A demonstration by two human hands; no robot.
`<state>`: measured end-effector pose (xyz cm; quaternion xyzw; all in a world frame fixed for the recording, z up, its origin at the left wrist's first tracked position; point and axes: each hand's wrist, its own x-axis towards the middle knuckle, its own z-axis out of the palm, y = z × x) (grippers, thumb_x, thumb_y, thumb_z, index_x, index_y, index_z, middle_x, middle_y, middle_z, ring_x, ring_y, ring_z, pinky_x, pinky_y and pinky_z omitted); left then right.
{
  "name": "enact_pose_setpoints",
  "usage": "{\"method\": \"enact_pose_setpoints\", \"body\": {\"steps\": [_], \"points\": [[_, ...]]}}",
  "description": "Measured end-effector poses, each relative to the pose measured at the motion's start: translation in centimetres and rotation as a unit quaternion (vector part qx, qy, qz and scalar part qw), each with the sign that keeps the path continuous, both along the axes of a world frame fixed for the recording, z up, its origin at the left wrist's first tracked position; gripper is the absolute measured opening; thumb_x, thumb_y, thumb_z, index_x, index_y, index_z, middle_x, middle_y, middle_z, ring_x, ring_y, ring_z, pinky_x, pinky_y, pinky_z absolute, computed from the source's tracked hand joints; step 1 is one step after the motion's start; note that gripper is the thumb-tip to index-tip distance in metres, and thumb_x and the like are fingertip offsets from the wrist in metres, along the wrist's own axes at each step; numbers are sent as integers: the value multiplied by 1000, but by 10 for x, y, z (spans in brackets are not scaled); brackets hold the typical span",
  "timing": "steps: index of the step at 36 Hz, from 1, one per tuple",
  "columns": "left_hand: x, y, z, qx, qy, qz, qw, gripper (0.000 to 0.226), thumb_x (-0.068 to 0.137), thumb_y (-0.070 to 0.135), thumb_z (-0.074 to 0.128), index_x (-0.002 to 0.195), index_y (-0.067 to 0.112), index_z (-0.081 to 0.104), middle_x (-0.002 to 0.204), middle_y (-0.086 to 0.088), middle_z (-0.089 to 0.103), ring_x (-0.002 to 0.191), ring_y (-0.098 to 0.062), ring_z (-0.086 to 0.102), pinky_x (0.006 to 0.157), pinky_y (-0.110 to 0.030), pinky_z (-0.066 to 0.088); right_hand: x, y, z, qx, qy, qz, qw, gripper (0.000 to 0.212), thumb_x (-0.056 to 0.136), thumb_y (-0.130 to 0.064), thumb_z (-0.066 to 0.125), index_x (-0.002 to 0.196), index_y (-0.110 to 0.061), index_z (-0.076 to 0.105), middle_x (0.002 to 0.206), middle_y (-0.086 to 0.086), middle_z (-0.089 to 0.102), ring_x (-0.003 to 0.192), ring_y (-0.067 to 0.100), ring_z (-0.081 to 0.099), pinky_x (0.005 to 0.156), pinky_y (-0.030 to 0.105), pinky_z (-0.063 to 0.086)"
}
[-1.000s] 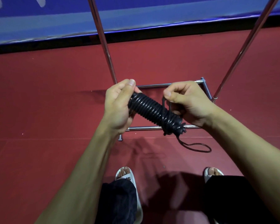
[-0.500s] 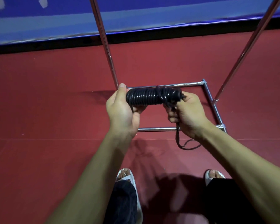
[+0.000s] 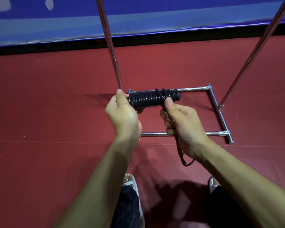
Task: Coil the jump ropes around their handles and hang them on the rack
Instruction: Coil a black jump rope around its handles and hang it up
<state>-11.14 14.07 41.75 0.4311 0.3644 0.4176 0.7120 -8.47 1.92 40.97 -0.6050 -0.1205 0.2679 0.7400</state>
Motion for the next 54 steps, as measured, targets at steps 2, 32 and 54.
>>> {"method": "enact_pose_setpoints", "body": {"steps": [2, 32, 54], "points": [[0, -1, 0, 12, -4, 2, 1000, 40, 104, 17, 42, 65, 10, 45, 47, 6, 51, 50, -15, 49, 46, -25, 46, -2, -2, 4, 21, 17, 5, 1000, 39, 75, -52, 61, 57, -21, 46, 68, 5, 33, 47, 5, 25, 42, 17, 20], [-14, 19, -9, 139, -18, -100, 985, 40, 93, 24, 48, 54, 22, 56, 55, 2, 42, 58, -18, 38, 59, -35, 34, 43, -42, 5, 75, -4, 187, 979, 51, 63, -38, 83, 105, -13, 70, 63, -9, 46, 52, 4, 30, 48, 20, 18], [-16, 29, -11, 120, 36, -126, 984, 40, 103, 15, 42, 63, 11, 46, 50, 3, 41, 45, -10, 39, 45, -20, 38, 77, -57, 41, -66, -408, 4, 911, 8, 90, -12, 64, 84, -17, 68, 70, -25, 66, 68, -6, 57, 66, 11, 43]]}}
